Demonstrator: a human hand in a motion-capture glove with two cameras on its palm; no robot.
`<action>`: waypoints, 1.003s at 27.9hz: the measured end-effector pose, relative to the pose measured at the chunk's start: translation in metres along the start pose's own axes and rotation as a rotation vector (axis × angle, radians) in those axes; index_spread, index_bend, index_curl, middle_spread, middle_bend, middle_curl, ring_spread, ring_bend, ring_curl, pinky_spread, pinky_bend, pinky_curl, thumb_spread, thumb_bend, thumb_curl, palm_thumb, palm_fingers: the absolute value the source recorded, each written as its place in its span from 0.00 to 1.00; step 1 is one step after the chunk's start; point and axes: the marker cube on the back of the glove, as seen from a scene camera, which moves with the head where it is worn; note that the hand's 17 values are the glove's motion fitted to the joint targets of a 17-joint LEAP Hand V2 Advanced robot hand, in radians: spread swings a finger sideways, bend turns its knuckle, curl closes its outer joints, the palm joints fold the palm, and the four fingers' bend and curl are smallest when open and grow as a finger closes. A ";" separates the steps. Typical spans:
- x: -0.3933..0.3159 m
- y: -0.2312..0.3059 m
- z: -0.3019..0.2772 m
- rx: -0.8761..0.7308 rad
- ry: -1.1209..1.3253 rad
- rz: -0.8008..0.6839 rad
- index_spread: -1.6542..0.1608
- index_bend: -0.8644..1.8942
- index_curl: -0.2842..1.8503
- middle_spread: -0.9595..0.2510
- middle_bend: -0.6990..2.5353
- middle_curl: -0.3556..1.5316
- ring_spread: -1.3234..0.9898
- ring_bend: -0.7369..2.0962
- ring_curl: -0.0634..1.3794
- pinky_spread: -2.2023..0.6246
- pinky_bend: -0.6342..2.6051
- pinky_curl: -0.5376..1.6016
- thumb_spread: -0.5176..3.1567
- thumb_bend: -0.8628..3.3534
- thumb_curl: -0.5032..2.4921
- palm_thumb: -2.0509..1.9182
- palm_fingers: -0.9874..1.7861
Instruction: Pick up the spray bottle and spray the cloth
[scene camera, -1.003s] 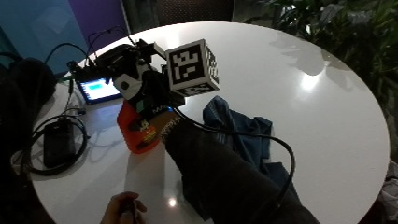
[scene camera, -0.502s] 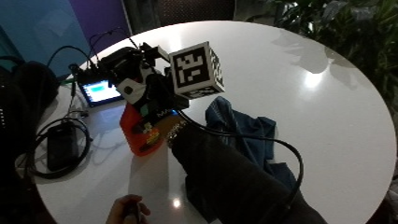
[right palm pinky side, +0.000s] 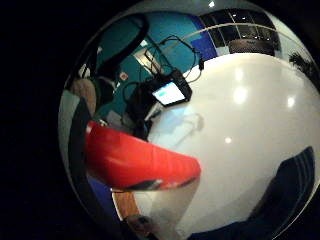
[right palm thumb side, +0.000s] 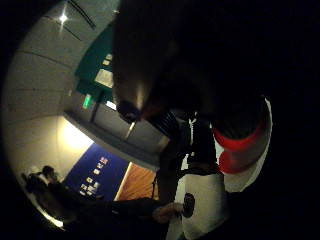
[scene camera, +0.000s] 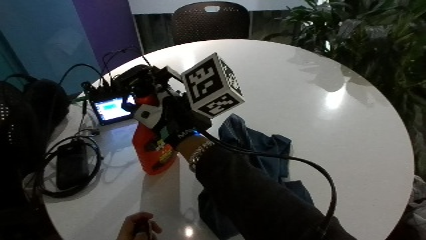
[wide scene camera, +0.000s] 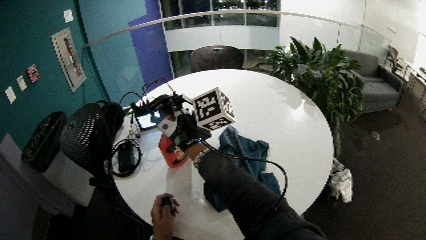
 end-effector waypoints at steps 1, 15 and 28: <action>0.002 0.003 0.000 -0.015 0.015 -0.001 0.75 0.36 0.37 0.65 0.36 0.44 0.51 0.47 0.33 0.74 0.32 0.44 0.38 0.20 0.37 0.72 0.68; 0.012 0.090 -0.072 -0.364 0.513 -0.184 0.71 0.36 0.30 0.73 0.27 0.39 0.54 0.39 0.27 0.84 0.33 0.42 0.41 0.18 0.32 0.64 0.45; -0.027 0.213 -0.118 -0.601 0.718 -0.468 0.67 0.37 0.28 0.73 0.28 0.38 0.54 0.38 0.25 0.86 0.30 0.41 0.40 0.19 0.28 0.56 0.44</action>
